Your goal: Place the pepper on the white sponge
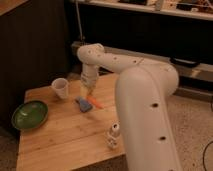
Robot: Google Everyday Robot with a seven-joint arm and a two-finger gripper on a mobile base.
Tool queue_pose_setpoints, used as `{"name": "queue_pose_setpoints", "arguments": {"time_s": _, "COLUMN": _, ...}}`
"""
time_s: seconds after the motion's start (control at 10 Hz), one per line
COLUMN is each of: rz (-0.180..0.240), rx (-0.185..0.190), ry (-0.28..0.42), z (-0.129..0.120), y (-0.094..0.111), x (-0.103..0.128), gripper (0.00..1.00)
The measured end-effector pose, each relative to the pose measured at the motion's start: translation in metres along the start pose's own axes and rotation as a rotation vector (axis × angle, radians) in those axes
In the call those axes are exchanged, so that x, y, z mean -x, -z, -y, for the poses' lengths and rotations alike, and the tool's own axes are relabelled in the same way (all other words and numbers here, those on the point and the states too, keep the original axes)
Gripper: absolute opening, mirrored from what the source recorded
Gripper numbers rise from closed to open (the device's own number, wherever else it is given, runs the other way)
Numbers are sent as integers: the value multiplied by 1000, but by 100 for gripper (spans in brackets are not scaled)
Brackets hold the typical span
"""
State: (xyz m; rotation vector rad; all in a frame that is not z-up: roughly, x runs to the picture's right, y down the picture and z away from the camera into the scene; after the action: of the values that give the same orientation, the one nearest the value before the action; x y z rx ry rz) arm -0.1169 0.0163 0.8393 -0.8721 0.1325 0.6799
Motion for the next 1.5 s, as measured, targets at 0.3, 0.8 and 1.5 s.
{"name": "queue_pose_setpoints", "arguments": {"time_s": 0.3, "rz": 47, "rx": 61, "ry": 48, "z": 10, "y": -28, "x": 66, "gripper": 11}}
{"name": "queue_pose_setpoints", "arguments": {"time_s": 0.8, "rz": 62, "rx": 77, "ry": 43, "z": 30, "y": -44, "x": 73, "gripper": 11}}
{"name": "queue_pose_setpoints", "arguments": {"time_s": 1.5, "rz": 9, "rx": 58, "ry": 53, "z": 14, "y": -55, "x": 60, "gripper": 11}}
